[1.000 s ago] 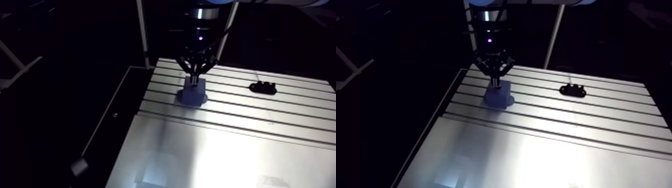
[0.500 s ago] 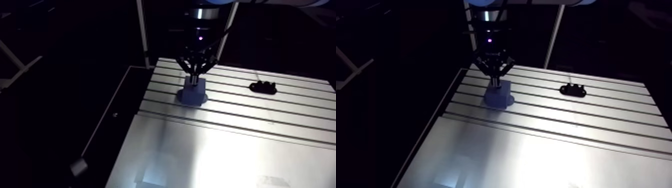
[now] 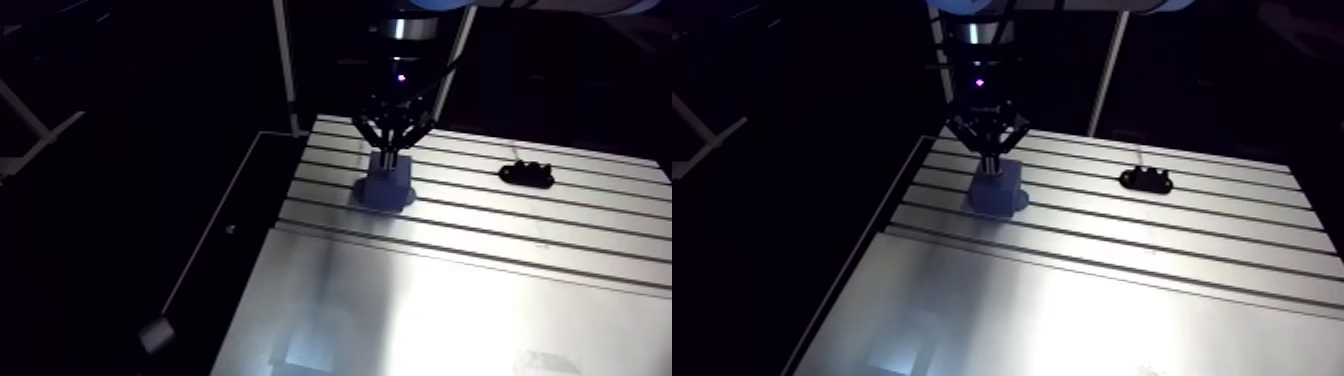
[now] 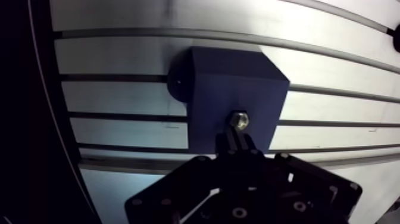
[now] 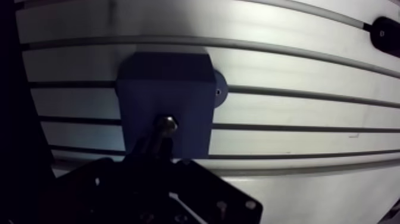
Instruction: Pick up the M10 bolt and insert it into the hex recess until seated.
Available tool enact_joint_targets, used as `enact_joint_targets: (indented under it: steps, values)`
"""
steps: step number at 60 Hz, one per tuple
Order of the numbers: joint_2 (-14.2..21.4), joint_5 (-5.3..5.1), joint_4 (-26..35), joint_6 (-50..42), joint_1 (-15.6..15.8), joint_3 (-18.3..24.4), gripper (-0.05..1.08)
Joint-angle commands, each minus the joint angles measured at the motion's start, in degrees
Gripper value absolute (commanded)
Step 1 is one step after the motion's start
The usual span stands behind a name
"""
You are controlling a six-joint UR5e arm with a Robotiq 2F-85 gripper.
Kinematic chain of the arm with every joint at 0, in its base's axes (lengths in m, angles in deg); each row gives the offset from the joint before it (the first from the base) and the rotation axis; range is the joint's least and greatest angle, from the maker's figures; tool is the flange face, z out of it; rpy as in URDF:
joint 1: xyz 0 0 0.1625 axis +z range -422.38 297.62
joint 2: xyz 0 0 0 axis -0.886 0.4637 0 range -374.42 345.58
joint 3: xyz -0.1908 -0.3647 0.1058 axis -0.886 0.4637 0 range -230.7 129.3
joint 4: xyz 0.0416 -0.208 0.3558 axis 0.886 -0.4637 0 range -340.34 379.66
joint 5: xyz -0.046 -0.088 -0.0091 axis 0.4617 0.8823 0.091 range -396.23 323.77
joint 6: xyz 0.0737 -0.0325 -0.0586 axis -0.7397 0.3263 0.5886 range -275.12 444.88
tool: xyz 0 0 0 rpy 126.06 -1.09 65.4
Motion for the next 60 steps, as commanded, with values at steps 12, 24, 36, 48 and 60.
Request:
enact_joint_targets:
  steps: [12,24,36,48,60]
  values:
    - [0.1,0.01,0.0,0.0,0.0,0.0,1.08]
    - [0.1,0.01,0.0,0.0,0.1,0.0,1.08]
    - [0.1,0.01,0.0,0.0,0.0,0.0,1.08]
    - [0.1,0.01,0.0,0.1,0.1,0.0,1.07]
    - [-0.1,0.01,0.0,0.1,0.1,0.0,1.07]
